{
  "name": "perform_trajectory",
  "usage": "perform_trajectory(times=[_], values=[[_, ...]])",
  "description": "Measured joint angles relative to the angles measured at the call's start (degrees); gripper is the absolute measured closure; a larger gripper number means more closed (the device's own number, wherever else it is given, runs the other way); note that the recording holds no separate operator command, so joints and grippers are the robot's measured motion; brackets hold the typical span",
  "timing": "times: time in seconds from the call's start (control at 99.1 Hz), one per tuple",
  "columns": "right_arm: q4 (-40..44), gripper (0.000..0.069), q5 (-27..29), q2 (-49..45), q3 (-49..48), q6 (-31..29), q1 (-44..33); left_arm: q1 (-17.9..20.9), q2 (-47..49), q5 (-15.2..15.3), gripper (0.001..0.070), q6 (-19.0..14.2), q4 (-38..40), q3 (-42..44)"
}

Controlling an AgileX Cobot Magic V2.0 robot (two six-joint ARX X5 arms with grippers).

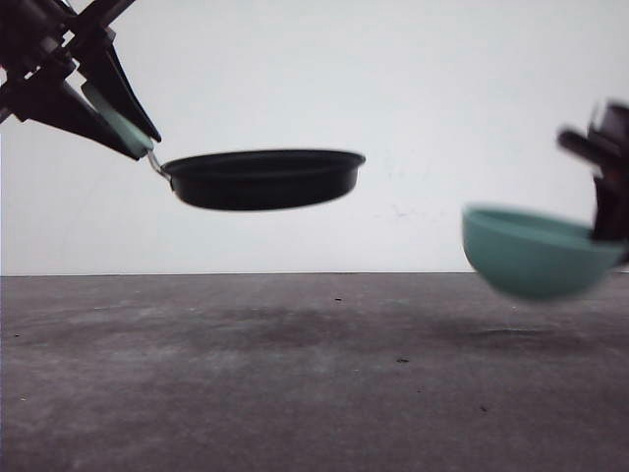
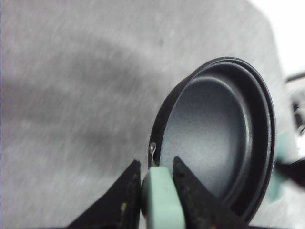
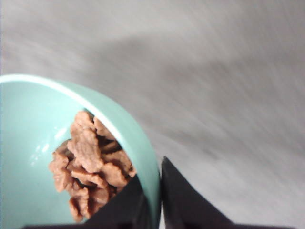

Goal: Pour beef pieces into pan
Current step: 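Grasp the mint-green bowl rim with the right gripper and lift it, then tilt the bowl over the pan with the right gripper, pouring beef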

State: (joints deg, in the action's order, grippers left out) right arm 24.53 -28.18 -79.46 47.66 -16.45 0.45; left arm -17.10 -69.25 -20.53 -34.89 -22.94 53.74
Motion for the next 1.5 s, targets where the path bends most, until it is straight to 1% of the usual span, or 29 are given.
perform_trajectory(times=[0.161, 0.313, 0.383, 0.454, 0.565, 0.686, 0.777, 0.928, 1.009, 1.059, 1.15, 1.271, 1.433, 1.503], values=[[-0.9, 0.0676, -1.38, 5.88, 3.04, -3.08, 3.65, -2.1, -0.02, 0.52, 0.0649, 1.05, -1.73, 0.0], [-1.01, 0.0676, -1.38, 7.96, 9.35, -6.4, 9.79, -3.82, -0.02, 0.92, 0.0649, 1.05, -1.36, 0.0], [-1.16, 0.0676, -0.7, 8.04, 12.55, -7.69, 13.42, -4.55, -0.02, 0.87, 0.0649, 0.98, -1.36, 0.0], [-1.25, 0.0676, 1.75, 8.04, 15.3, -8.24, 17.27, -5.35, -0.02, 0.59, 0.0649, 0.98, -1.33, 0.0], [-2.12, 0.0676, 9.46, 8.09, 17.22, -7.98, 23.32, -6.69, -0.04, -0.52, 0.0649, 0.7, -1.31, 0.0], [-1.25, 0.0676, 22.69, 8.02, 17.2, -5.73, 29.62, -7.34, -0.04, -2.6, 0.0649, 0.15, -1.31, 0.0], [-1.29, 0.0676, 32.37, 7.72, 17.2, -2.45, 33.42, -7.45, -0.04, -3.93, 0.0649, -0.39, -1.29, 0.0], [-2.03, 0.0676, 50.64, 7.06, 17.2, 4.09, 39.41, -7.48, -0.04, -5.99, 0.0649, -1.95, -1.31, 0.0], [-4.2, 0.0676, 57.88, 6.93, 17.18, 7.87, 42.16, -7.52, -0.04, -6.51, 0.0649, -2.67, -1.44, 0.0], [-5.86, 0.0676, 60.74, 6.93, 17.18, 10.19, 43.69, -7.52, -0.04, -6.54, 0.0649, -3.06, -1.97, 0.0], [-8.11, 0.0676, 64.3, 6.84, 17.18, 14.25, 46.12, -7.52, -0.04, -6.54, 0.0649, -3.67, -3.93, 0.0], [-8.98, 0.0676, 69.24, 5.29, 17.18, 19.34, 49.11, -7.52, -0.04, -6.54, 0.0649, -3.76, -7.17, 0.0], [-10.8, 0.0676, 73.55, 2.78, 15.34, 21.81, 51.93, -7.52, -0.04, -6.51, 0.0649, -4.02, -8.87, 0.0], [-13.33, 0.0676, 74.71, 2.56, 13.35, 23.26, 53.24, -7.52, -0.07, -6.51, 0.0649, -4.17, -9.84, 0.0]])
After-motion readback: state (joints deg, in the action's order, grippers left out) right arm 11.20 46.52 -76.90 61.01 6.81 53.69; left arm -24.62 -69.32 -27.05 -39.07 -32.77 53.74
